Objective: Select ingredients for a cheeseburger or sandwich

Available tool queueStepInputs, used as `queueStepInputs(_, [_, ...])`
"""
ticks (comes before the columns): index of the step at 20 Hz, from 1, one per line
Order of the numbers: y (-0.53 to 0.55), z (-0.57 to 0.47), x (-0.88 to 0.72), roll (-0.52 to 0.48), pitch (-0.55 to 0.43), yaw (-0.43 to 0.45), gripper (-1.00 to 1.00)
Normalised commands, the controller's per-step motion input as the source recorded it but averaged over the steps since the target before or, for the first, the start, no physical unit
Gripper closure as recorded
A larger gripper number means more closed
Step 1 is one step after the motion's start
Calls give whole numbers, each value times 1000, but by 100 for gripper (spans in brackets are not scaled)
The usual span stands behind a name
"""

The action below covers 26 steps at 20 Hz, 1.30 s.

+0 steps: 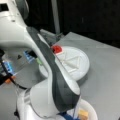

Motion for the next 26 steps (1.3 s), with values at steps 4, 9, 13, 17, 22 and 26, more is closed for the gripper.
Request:
queueStepInputs(4, [318,9,-342,-321,-144,-128,100])
queueStepInputs(9, [325,28,-349,-329,-147,-135,100])
queueStepInputs(13, [354,30,-362,-330,-143,-156,100])
queueStepInputs(17, [387,34,-391,-331,-135,-175,100])
queueStepInputs(22, [403,43,-420,-326,-135,-185,100])
queueStepInputs(26, [401,35,-406,-329,-152,-186,100])
